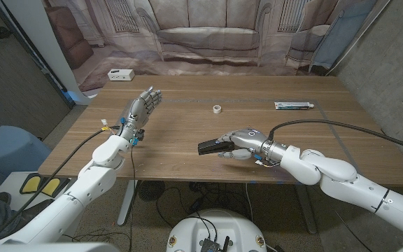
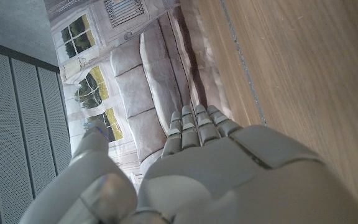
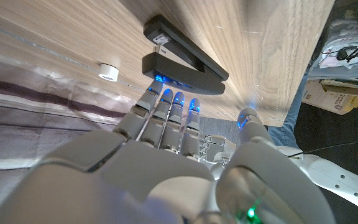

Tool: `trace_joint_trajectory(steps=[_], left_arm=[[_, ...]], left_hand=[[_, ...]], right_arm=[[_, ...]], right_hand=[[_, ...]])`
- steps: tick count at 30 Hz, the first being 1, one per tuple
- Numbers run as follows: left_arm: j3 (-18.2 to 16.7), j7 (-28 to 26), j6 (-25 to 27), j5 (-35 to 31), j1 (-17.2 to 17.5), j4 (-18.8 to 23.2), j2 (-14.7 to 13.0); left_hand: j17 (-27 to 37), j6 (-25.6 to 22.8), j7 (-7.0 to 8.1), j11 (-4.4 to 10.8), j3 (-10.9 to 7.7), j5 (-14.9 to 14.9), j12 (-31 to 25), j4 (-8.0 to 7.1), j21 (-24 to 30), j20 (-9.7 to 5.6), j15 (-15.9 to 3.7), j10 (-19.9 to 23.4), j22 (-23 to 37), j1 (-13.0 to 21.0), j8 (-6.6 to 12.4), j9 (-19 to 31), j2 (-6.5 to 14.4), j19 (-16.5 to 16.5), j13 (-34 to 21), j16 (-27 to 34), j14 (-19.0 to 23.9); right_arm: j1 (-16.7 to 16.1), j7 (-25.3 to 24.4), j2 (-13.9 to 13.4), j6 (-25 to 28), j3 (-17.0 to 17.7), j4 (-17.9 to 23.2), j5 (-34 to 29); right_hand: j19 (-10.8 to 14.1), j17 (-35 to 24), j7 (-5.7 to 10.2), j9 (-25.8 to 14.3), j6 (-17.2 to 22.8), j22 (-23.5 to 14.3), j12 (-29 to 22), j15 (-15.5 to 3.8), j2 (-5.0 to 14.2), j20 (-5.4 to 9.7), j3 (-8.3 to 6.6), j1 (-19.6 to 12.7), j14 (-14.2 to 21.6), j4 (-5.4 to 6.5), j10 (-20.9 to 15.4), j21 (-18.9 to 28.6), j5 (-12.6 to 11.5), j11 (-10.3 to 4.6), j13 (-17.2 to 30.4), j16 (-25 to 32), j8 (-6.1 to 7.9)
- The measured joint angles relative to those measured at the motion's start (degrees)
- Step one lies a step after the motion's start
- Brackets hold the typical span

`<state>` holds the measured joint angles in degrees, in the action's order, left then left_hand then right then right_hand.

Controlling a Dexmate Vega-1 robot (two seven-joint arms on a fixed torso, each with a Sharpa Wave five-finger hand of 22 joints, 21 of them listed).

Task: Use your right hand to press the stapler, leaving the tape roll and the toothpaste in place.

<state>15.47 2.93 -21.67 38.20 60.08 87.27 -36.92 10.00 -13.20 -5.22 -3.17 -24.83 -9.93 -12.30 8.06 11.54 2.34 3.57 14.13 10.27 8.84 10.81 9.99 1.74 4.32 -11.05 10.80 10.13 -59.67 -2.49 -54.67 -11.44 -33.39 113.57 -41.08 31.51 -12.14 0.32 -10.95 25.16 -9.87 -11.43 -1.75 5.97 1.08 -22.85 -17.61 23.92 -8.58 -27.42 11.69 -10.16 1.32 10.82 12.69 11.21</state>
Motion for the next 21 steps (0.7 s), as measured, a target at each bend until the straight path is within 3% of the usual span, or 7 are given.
trace_joint_trajectory(steps=[21], left_arm=[[-0.1,0.6,-0.5,0.5,-0.5,-0.8,0.1]], left_hand=[[0.0,-0.2,-0.21,0.0,0.0,0.0,0.0,0.0,0.0,0.0,0.0,0.0,0.0,0.3,0.0,0.0,0.3,0.0,-0.3,0.0,0.0]], right_arm=[[0.5,-0.6,0.3,-0.6,0.4,0.9,-1.6]], right_hand=[[-0.1,0.0,0.0,0.0,0.0,0.0,0.0,0.23,0.07,0.24,0.01,-0.5,-0.2,0.01,0.0,-0.3,0.0,0.0,0.0,0.0,0.0]])
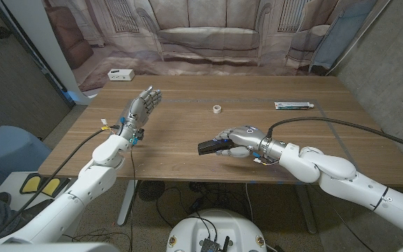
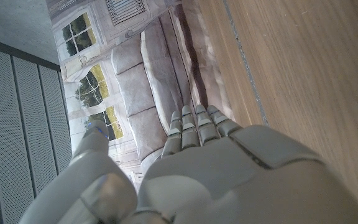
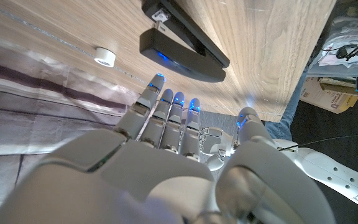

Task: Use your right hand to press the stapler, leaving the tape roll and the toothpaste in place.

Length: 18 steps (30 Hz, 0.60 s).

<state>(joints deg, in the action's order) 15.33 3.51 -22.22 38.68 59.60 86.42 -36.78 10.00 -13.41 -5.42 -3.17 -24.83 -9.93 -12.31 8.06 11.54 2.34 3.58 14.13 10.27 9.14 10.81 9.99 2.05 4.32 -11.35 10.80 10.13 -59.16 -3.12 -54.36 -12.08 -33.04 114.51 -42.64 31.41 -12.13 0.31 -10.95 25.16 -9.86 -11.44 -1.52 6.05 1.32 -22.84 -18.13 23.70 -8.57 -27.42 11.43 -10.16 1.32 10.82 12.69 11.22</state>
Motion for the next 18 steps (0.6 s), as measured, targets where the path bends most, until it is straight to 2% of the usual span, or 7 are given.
trace_joint_trajectory(steps=[4,7,10,18], left_arm=[[-0.2,0.0,-0.1,0.0,0.0,0.1,-0.2],[-0.3,0.0,-0.1,0.0,0.1,0.3,-0.3],[-0.4,0.0,-0.1,0.0,0.2,0.6,-0.5],[-0.7,-0.2,-0.1,-0.1,0.4,1.5,-1.0]], left_hand=[[0.0,0.0,0.0,0.0,0.0,0.0,0.0,0.0,0.0,0.0,0.0,0.0,-0.1,0.0,0.0,0.0,0.0,0.0,0.0,0.0,0.0],[0.0,0.0,0.0,0.0,0.0,0.0,0.0,0.0,0.0,-0.22,0.0,0.0,-0.1,0.0,0.0,0.0,0.0,-0.2,0.0,0.0,0.0],[0.0,0.0,0.0,0.0,0.0,0.0,0.0,0.0,0.0,-0.31,0.0,0.0,-0.1,0.0,0.0,0.0,0.0,-0.3,0.0,0.0,0.0],[0.0,0.0,0.0,0.0,0.0,0.0,0.0,0.0,0.0,-0.31,0.0,0.0,-0.1,0.0,0.0,0.0,0.0,-0.3,0.0,0.0,0.0]], right_arm=[[0.0,-0.4,0.0,-0.1,0.2,0.4,-0.5],[0.0,-0.8,0.0,-0.1,0.2,0.4,-0.9],[0.0,-1.3,0.0,-0.2,0.2,0.4,-1.2],[-0.3,-2.9,-0.1,-0.4,1.0,0.9,-2.0]], right_hand=[[-0.3,0.0,0.0,0.0,0.0,0.0,0.0,-0.02,0.0,-0.32,0.0,0.0,0.0,0.0,0.0,0.0,0.0,0.04,0.0,0.0,0.0],[-0.3,0.0,-0.01,0.0,0.0,0.0,0.0,-0.02,0.0,-0.32,0.0,0.0,0.0,0.0,0.6,0.0,0.0,0.63,0.0,0.0,0.0],[-0.3,0.0,-0.22,0.0,1.5,0.0,0.0,0.19,0.0,-0.31,0.0,0.0,-0.2,0.0,0.9,0.0,0.0,0.94,0.0,0.0,0.46],[-0.3,0.2,-0.35,0.0,1.6,0.0,0.2,0.19,-0.01,-0.31,-0.16,0.0,-0.2,-0.15,0.9,0.0,0.0,0.94,0.0,-0.4,0.46]])
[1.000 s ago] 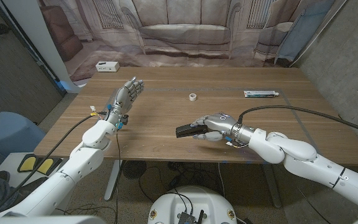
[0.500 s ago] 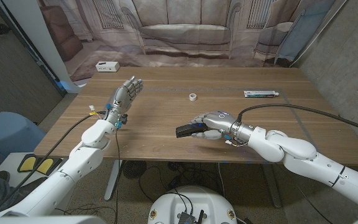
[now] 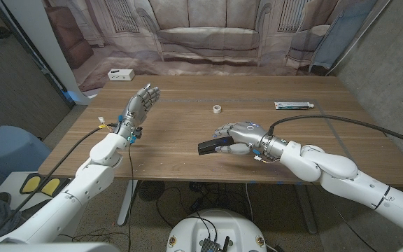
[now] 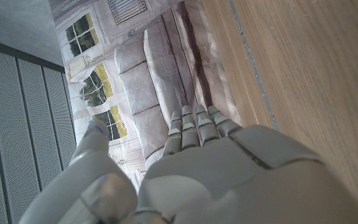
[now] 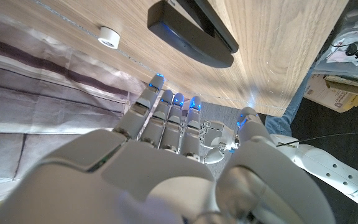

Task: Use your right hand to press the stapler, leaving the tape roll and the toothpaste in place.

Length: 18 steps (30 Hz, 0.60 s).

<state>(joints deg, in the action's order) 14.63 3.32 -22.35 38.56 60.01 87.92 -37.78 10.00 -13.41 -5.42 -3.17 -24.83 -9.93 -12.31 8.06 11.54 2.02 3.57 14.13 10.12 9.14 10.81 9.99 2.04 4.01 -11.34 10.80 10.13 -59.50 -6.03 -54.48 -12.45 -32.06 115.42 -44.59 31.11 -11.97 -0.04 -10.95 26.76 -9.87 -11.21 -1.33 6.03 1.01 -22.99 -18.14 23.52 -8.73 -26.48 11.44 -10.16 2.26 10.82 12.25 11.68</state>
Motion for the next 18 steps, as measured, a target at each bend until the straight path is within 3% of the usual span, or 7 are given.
trace_joint_trajectory(steps=[18], left_arm=[[0.2,0.0,0.5,-0.6,-1.4,-0.1,0.2]], left_hand=[[0.0,0.0,0.0,0.0,0.0,0.0,0.0,0.0,0.0,0.0,0.21,0.0,0.0,0.0,0.0,0.0,0.0,0.0,0.0,0.0,0.2]], right_arm=[[-1.5,-3.5,0.7,1.5,2.0,0.4,-0.3]], right_hand=[[-0.2,0.0,0.47,-0.1,-0.5,0.0,0.0,-0.11,-0.21,-0.2,0.0,-0.2,-0.7,0.0,0.2,-0.2,0.0,-0.22,0.0,0.0,-0.24]])
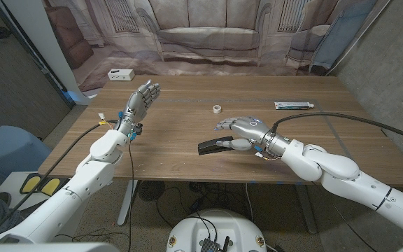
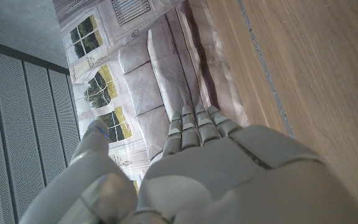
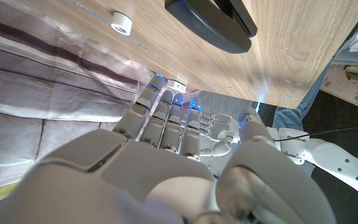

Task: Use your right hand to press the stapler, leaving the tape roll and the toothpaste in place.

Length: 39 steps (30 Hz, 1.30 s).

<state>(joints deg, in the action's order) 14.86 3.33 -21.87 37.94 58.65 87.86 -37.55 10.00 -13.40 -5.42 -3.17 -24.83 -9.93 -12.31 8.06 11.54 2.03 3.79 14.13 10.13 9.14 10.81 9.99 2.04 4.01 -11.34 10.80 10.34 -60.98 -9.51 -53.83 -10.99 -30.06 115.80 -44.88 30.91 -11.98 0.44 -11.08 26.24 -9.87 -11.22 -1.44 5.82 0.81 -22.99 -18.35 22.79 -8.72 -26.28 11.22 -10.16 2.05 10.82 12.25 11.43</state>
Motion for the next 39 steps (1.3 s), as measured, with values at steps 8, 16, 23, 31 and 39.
trace_joint_trajectory(steps=[8,16,23,31,39], left_arm=[[0.1,0.2,0.1,0.1,-0.1,0.0,-0.1],[0.1,0.7,0.0,0.1,-0.7,-0.4,-0.1],[0.3,1.5,-0.2,0.1,-1.6,-1.0,0.1],[0.5,1.9,-0.4,0.2,-2.1,-1.5,0.3],[0.7,1.9,-0.2,0.2,-2.6,-1.5,0.3]], left_hand=[[0.0,0.0,0.0,0.0,0.0,0.0,0.0,0.0,0.0,0.0,0.0,0.0,0.0,0.0,0.0,0.0,0.0,0.0,0.0,0.0,0.0],[0.0,0.0,0.0,0.0,0.0,0.0,0.0,0.0,0.0,0.0,0.0,0.0,0.0,0.0,0.0,0.0,0.0,0.0,0.0,0.0,0.0],[0.0,0.0,0.0,0.0,0.0,0.0,0.0,0.0,0.0,0.0,-0.01,0.0,0.0,0.0,0.0,0.0,0.0,0.0,0.0,0.0,0.0],[0.0,0.0,0.0,0.0,0.0,0.0,0.0,0.0,0.0,0.0,-0.01,0.0,0.0,0.0,0.0,0.0,0.0,0.0,0.0,0.0,0.0],[0.0,0.0,0.0,0.0,0.0,0.0,0.0,0.0,0.0,-0.2,-0.01,0.0,0.0,0.0,0.0,0.0,0.0,0.2,0.0,0.0,0.0]], right_arm=[[-0.5,-2.0,1.3,1.1,0.6,-0.2,1.6],[-0.9,-4.5,2.6,1.7,1.1,-1.0,3.5],[-1.4,-6.8,3.6,2.5,1.5,-1.5,4.7],[-1.9,-8.4,4.3,3.0,2.2,-1.5,6.6],[-2.5,-9.9,4.9,3.5,2.9,-1.3,8.6]], right_hand=[[-0.2,-0.2,-0.22,0.0,-0.2,0.0,0.0,0.0,-0.29,-0.21,0.0,-0.3,0.0,0.0,0.3,0.0,0.0,0.31,0.0,0.0,0.0],[-0.2,-0.2,-0.26,0.0,-3.3,0.0,0.0,0.31,-0.08,-0.21,0.0,-0.5,-0.3,0.0,0.8,0.0,0.0,-0.2,0.0,0.0,-1.02],[-0.2,-0.2,-0.74,0.0,-3.8,0.0,0.2,0.31,0.15,-0.2,-0.24,-0.8,-0.3,-0.23,1.2,0.0,0.0,-0.19,0.0,0.0,-1.07],[-0.2,-0.2,-0.73,0.0,-3.8,0.0,0.2,0.0,-0.23,-0.2,-0.23,-1.1,-0.6,-0.24,1.4,0.0,0.0,0.01,0.0,0.0,-1.07],[-0.2,-0.2,-0.95,0.0,-2.0,0.0,0.2,0.0,-0.23,-0.2,-0.23,-1.1,-0.6,-0.23,1.2,0.0,0.0,0.23,0.0,0.0,-0.16]])
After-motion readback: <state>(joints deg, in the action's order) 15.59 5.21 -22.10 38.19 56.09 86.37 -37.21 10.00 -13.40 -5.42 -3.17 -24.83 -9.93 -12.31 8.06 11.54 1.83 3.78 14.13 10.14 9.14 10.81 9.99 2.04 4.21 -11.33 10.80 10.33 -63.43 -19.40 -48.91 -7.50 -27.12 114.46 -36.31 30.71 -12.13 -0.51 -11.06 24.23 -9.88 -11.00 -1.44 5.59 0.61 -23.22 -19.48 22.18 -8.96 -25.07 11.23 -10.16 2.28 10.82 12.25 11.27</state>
